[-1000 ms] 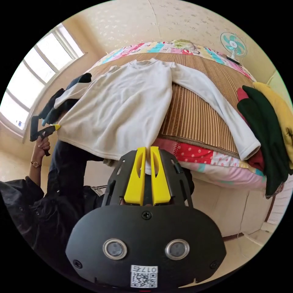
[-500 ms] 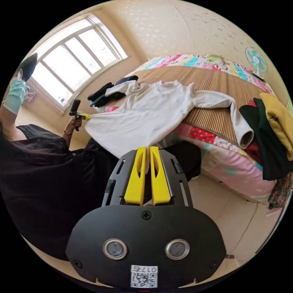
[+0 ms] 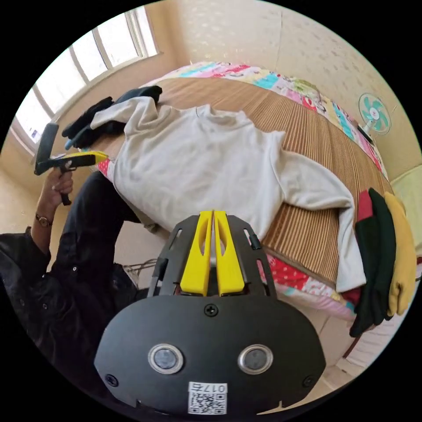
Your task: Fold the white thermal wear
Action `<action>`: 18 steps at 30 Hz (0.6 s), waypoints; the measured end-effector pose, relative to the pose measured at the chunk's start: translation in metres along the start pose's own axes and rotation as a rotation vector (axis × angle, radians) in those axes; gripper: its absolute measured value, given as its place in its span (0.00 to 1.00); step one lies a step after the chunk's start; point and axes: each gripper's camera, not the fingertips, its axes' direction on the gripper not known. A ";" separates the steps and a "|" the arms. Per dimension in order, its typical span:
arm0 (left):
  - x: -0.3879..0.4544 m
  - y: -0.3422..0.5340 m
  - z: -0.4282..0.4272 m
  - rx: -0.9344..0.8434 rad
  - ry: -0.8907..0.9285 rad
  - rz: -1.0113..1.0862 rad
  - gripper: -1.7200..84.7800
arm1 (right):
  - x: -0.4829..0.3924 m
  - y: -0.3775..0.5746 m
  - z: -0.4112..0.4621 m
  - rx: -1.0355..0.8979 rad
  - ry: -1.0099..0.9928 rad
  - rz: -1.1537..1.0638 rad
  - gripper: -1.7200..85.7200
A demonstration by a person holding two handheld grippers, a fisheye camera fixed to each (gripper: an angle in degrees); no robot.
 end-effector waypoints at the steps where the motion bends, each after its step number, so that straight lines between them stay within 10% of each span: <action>1: 0.002 -0.004 0.010 0.015 -0.017 -0.005 0.06 | 0.000 -0.005 0.005 0.032 -0.003 0.012 0.03; 18: -0.011 0.103 0.141 0.262 -0.248 0.095 0.07 | 0.017 0.090 0.108 0.311 0.112 0.161 0.05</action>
